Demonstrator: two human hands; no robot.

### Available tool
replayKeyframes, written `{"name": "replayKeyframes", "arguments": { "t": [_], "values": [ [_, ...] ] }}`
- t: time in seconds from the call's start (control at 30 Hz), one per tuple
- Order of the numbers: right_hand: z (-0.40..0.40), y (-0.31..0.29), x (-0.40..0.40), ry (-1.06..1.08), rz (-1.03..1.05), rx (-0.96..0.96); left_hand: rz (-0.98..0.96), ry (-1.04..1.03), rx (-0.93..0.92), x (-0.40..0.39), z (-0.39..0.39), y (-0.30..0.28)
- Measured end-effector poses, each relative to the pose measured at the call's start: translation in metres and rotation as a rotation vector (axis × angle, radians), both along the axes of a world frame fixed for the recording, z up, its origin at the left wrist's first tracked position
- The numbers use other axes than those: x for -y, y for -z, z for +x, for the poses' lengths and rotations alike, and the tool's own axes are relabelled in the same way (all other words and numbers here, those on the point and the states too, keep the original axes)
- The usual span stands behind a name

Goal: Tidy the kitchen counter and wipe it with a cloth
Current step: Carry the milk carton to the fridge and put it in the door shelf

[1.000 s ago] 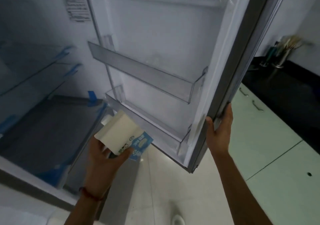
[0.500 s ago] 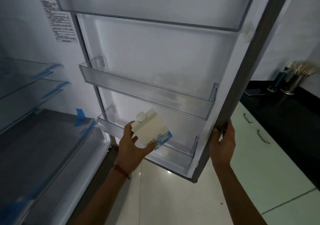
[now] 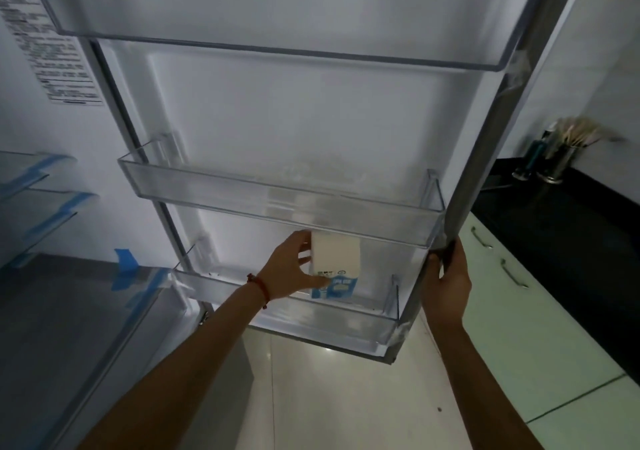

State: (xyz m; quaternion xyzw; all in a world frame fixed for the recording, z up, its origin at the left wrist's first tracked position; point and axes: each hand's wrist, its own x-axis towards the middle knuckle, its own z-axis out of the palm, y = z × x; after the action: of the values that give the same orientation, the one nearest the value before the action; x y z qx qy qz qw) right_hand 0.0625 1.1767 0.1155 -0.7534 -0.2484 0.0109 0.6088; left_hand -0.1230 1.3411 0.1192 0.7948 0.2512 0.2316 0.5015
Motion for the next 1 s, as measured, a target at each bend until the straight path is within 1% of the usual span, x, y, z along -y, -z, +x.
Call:
{"name": "replayKeyframes", "arguments": {
  "t": [0.27, 0.37, 0.5, 0.6, 0.67, 0.77, 0.87, 0.93, 1.0],
  "values": [
    [0.004, 0.001, -0.008, 0.025, 0.003, 0.011, -0.112, 0.099, -0.236, -0.02, 0.009, 0.032],
    [0.005, 0.0, -0.008, 0.029, 0.012, 0.003, -0.091, 0.115, -0.303, -0.021, 0.012, 0.032],
    [0.004, -0.001, -0.008, 0.032, 0.01, 0.007, -0.002, 0.098, -0.421, -0.021, 0.006, 0.032],
    [0.004, 0.0, -0.007, 0.033, 0.012, 0.012, 0.08, -0.033, -0.502, -0.012, -0.006, 0.029],
    [0.003, 0.001, -0.006, 0.034, 0.018, 0.01, 0.213, -0.112, -0.533, 0.003, -0.018, 0.029],
    [0.0, 0.002, -0.004, 0.034, 0.035, 0.011, 0.397, -0.18, -0.51, 0.038, -0.033, 0.034],
    [-0.007, 0.003, 0.001, 0.034, 0.044, -0.002, 0.595, -0.191, -0.492, 0.065, -0.037, 0.047],
    [-0.014, 0.004, 0.007, 0.028, 0.048, -0.012, 0.613, -0.225, -0.474, 0.078, -0.04, 0.05],
    [-0.022, 0.005, 0.017, 0.011, 0.07, 0.002, 0.585, -0.241, -0.496, 0.086, -0.045, 0.052]
  ]
}}
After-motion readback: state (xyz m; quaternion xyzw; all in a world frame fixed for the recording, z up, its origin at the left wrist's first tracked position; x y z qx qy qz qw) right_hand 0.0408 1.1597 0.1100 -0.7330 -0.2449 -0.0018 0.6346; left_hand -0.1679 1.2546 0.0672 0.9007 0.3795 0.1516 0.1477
